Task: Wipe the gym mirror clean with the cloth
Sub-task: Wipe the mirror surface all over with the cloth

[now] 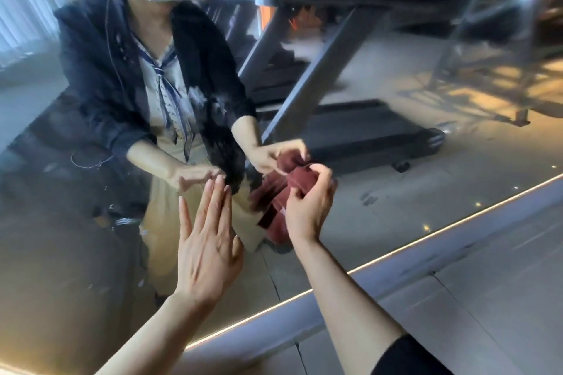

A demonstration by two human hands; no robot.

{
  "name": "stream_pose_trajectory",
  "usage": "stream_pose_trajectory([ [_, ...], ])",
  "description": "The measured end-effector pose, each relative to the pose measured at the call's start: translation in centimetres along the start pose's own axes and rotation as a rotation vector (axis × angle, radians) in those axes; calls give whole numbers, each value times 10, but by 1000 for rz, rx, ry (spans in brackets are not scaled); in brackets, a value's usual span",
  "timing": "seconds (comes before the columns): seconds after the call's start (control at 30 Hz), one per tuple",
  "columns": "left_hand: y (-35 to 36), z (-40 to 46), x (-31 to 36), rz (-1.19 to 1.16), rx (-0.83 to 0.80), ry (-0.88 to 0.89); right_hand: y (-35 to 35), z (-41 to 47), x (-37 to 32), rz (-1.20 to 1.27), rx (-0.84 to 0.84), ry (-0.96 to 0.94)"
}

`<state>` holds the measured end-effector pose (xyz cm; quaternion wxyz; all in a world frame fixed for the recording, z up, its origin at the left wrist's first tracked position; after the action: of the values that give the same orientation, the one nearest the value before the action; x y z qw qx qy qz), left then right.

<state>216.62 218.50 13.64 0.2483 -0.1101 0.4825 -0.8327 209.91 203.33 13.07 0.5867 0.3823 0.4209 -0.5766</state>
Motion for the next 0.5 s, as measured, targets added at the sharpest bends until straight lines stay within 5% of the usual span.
stream_pose_trajectory([
  [0.1,-3,11,12,-55,77,46,-13,47,-29,69,176,-46],
  [0.23,-4,33,26,-101,157,115,10,-2,-2,-193,-53,-538],
  [0.33,-7,49,29,-69,178,201,20,-11,51,-366,-171,-706],
  [0.43,-17,68,39,6,180,309,-3,52,56,-264,-50,-611],
  [0.5,-22,80,52,31,174,364,-22,113,56,-133,147,-290],
])
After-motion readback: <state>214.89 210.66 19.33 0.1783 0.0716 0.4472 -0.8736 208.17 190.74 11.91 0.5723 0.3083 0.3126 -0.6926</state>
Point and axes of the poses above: each hand's wrist, its own z-axis towards the middle knuckle, its own y-axis out of the palm, x = y × z, the point moved 1 cm from there along z, towards the middle knuckle
